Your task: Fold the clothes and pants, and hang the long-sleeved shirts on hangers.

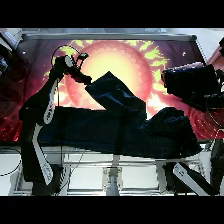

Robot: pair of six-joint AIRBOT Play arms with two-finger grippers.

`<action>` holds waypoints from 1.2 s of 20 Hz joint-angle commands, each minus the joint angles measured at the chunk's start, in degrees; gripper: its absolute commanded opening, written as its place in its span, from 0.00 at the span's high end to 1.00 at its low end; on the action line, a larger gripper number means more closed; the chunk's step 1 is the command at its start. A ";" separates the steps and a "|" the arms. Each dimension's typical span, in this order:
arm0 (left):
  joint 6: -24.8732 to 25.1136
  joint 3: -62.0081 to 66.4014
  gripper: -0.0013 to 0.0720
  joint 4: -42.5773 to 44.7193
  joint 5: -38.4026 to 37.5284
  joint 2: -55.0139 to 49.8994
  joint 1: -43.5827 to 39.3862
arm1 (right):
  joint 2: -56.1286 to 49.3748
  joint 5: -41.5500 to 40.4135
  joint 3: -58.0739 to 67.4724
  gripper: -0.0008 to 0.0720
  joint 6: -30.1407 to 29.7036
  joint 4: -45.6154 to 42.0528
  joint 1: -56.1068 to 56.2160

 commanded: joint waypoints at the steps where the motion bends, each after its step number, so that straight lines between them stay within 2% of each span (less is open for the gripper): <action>1: -0.17 0.04 0.39 0.46 -1.70 -0.59 0.13 | -0.07 -0.50 0.04 0.25 -0.02 -0.59 0.07; 4: 1.62 0.11 0.39 -2.67 0.26 -0.90 0.02 | -0.04 -1.03 0.04 0.25 0.00 -1.95 0.07; 7: 3.32 0.61 0.39 -9.09 8.63 0.79 -0.85 | -0.07 -1.16 0.04 0.25 0.04 -1.90 0.07; 9: 3.91 1.38 0.40 -7.65 10.54 0.50 -1.90 | -0.07 -1.68 0.04 0.25 0.24 -1.88 0.07; 13: -0.31 1.31 0.39 -2.01 1.64 -1.79 -0.37 | -0.85 -1.68 0.04 0.25 0.22 -1.86 0.07; 16: -3.65 1.31 0.39 -2.38 -2.67 -1.86 2.80 | -1.60 -1.46 0.04 0.25 0.22 -1.68 0.07; 18: -3.54 1.29 0.39 -4.09 -6.40 -1.92 4.11 | -1.97 -1.46 0.04 0.25 0.20 -1.64 0.07; 20: -1.27 0.85 0.39 -7.15 -8.98 -2.03 4.52 | -2.32 -1.49 0.04 0.25 0.20 -1.60 0.07; 24: -0.11 -0.59 0.40 -9.40 -8.59 -2.58 3.39 | -3.74 -2.10 0.04 0.25 0.20 -2.25 0.07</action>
